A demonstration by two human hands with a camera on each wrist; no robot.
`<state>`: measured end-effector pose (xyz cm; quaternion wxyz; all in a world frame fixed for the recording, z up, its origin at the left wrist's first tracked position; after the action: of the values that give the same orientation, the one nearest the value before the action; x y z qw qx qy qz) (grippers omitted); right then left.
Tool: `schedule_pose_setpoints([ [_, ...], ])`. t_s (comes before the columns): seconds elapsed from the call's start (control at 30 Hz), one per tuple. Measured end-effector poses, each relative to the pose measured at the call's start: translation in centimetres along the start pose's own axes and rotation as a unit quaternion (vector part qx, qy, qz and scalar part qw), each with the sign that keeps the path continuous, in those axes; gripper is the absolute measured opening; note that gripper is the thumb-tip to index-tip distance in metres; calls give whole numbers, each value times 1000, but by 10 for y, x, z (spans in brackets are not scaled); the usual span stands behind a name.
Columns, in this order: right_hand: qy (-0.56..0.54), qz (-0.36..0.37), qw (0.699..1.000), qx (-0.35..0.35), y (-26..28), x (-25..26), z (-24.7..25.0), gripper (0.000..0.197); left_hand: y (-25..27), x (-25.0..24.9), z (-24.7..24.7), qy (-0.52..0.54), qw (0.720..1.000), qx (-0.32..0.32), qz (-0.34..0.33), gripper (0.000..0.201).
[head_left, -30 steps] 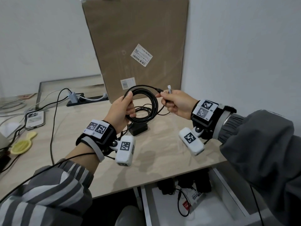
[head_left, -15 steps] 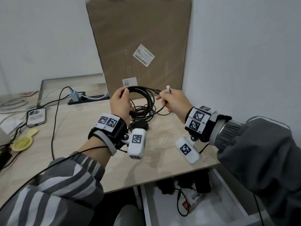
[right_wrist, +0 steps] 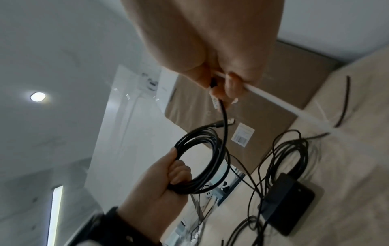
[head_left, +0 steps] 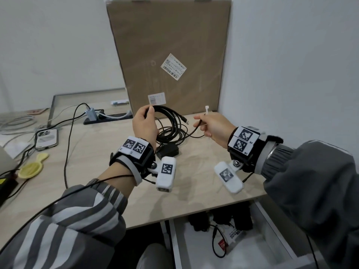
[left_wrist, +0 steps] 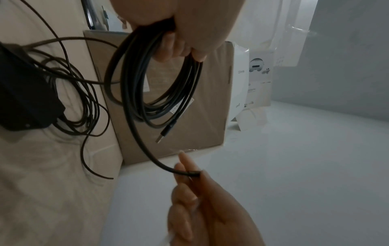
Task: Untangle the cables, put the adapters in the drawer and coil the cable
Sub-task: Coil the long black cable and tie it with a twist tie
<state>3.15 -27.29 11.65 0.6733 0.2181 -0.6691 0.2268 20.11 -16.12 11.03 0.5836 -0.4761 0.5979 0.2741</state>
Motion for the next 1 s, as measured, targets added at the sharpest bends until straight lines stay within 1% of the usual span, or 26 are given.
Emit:
schedule_pose_setpoints([
  [0.07,113,46,992,-23,3,2,6,22,-3,1,3,-14,1000,-13,-13,16],
  [0.1,152,54,986,-33,2,0,9,20,-4,1,4,-21,999,-14,-19,16],
  [0.13,172,45,983,-45,0,-2,14,18,-4,1,5,-29,999,-14,-26,16],
  [0.2,156,-2,984,-85,-4,-7,25,26,-6,0,7,-46,998,-11,-42,16],
  [0.23,134,-6,985,-106,-5,-6,29,27,-7,0,8,-55,997,-10,-50,16],
  [0.27,117,15,986,-119,-4,0,32,26,-8,0,8,-61,997,-10,-56,16],
  [0.33,107,89,983,-121,1,18,34,28,-8,-1,8,-64,996,-6,-63,15],
  [0.37,113,124,979,-113,5,29,32,30,-7,-1,7,-63,996,-2,-65,15],
  [0.43,159,177,966,-105,12,48,30,35,-3,-2,3,-63,996,5,-68,17],
  [0.5,182,225,951,-108,19,66,28,38,-1,-1,-1,-62,996,9,-62,25],
  [0.57,153,266,946,-105,27,76,24,39,-1,2,-4,-53,998,14,-41,38],
  [0.63,139,300,938,-99,34,78,19,36,1,2,-7,-48,998,17,-27,47],
  [0.73,158,349,920,-78,42,69,12,30,3,-2,-8,-61,998,3,-5,54],
  [0.8,183,400,895,-71,47,65,9,25,-1,0,-6,-62,998,-8,13,52],
  [0.87,190,450,869,-82,52,63,10,22,-2,-2,-4,-66,997,-21,23,41],
  [0.93,156,468,863,-112,55,65,16,22,-4,-3,-2,-68,997,-32,31,34],
  [1.0,119,486,855,-139,59,72,24,25,-8,-1,0,-71,996,-43,38,32],
])
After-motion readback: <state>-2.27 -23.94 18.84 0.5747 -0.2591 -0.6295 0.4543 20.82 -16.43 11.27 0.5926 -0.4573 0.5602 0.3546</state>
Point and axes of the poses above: each hand's wrist, its own y-axis away from the middle knuckle, its own z-axis out of the back of the hand, x = y × z, the point moved 5 cm from there along -y, towards the middle knuckle, and after that the axes turned 2 degrees about -x, right-handed, at the moved point
